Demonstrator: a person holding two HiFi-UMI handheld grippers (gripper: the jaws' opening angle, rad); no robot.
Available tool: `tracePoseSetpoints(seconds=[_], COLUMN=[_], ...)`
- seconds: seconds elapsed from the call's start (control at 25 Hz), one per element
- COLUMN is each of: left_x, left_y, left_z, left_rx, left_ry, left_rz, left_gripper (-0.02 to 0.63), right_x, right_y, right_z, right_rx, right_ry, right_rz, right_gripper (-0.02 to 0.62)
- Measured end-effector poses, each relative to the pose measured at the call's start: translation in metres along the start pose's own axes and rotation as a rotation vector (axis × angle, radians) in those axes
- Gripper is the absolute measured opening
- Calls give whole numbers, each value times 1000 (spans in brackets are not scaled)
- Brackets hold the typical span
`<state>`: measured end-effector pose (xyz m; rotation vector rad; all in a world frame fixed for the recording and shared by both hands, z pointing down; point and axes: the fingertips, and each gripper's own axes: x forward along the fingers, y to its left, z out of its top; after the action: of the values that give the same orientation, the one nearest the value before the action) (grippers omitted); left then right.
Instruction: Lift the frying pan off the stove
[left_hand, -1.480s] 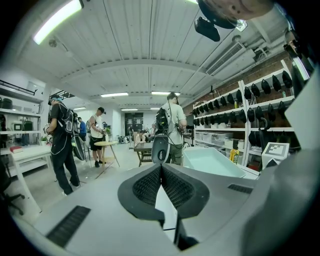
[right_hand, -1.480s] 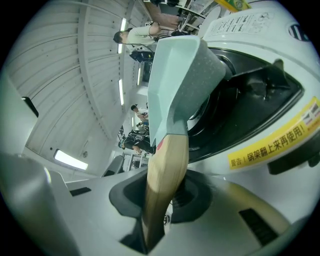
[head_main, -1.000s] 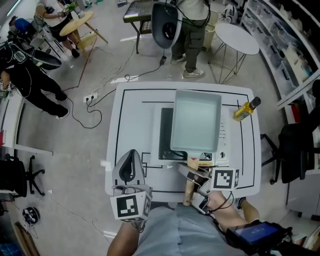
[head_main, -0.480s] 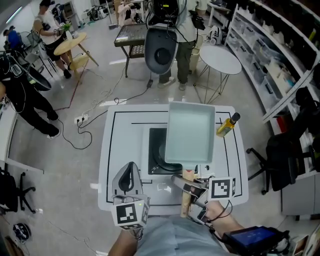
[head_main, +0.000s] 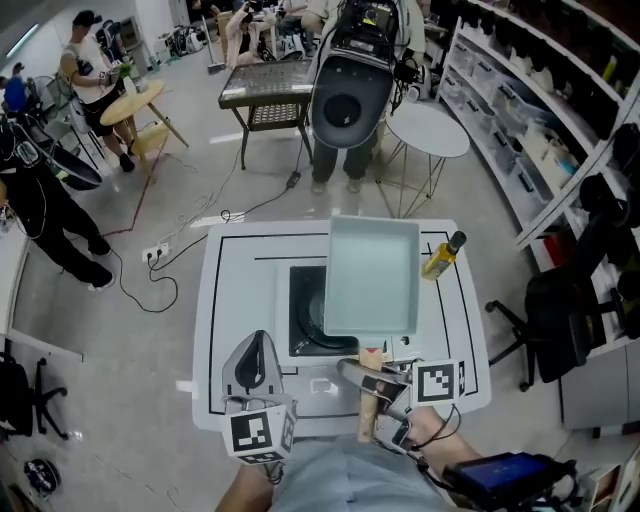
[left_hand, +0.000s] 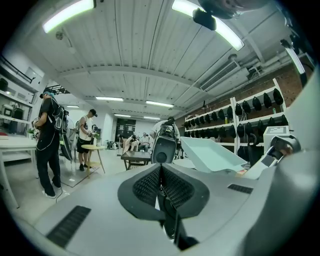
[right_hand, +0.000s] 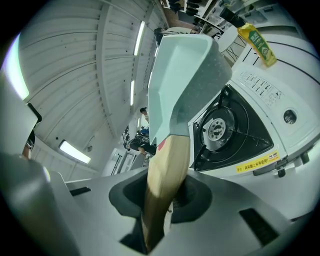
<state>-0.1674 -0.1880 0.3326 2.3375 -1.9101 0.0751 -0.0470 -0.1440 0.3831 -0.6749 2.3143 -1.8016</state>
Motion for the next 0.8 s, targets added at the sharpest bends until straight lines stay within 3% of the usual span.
tracePoseSetpoints(seconds=[0.8], left_x=[5], left_y=[-7], left_z=[4], left_rx=[1], left_ry=[-4], left_rz=[-17], left_gripper=[18], right_x=[-1], right_y=[0], right_z=[-1], right_rx=[2], right_ry=[7], right_rz=[3], right_gripper=[101])
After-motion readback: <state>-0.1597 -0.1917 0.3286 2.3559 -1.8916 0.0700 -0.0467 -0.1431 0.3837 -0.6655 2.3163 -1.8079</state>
